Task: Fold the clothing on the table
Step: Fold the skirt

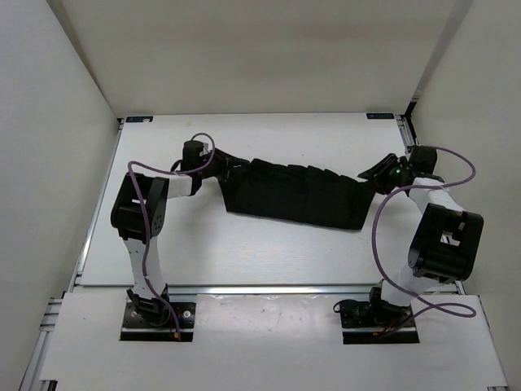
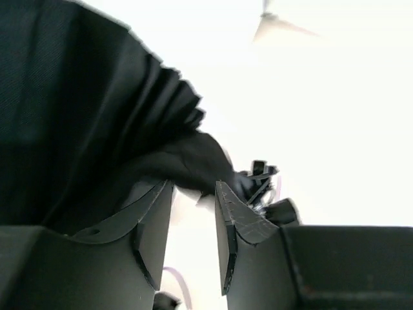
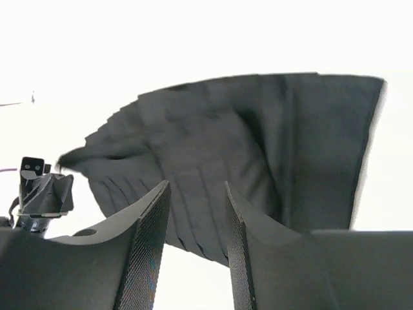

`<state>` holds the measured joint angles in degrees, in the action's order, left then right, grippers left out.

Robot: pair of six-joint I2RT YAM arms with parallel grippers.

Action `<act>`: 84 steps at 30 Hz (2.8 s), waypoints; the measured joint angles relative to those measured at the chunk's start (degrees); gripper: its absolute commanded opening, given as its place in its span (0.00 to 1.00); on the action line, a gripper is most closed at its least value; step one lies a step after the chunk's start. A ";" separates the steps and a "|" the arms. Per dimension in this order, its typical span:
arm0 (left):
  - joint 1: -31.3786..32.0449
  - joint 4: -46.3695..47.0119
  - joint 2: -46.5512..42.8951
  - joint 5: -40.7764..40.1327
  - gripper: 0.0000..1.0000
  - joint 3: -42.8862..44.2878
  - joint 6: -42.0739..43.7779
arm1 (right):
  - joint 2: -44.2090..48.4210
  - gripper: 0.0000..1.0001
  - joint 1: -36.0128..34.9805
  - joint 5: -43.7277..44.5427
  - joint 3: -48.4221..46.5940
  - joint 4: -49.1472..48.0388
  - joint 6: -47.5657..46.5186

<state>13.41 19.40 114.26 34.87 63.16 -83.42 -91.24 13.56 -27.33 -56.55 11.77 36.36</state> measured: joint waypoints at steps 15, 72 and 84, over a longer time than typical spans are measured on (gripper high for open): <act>-0.28 -32.00 -23.34 -27.19 0.45 -2.56 33.62 | 4.61 0.56 -9.73 17.62 -12.66 23.63 -17.51; 5.70 -43.69 -23.58 -32.89 0.48 9.46 51.45 | -19.93 0.00 -4.98 -1.79 -14.60 28.02 -24.68; 8.50 -38.32 -21.31 -32.13 0.47 -6.01 48.04 | -12.04 0.00 -0.96 14.64 -21.29 36.98 -27.02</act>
<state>21.91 -18.92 92.95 2.74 57.14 -35.38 -103.28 12.60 -12.69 -77.84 48.75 9.34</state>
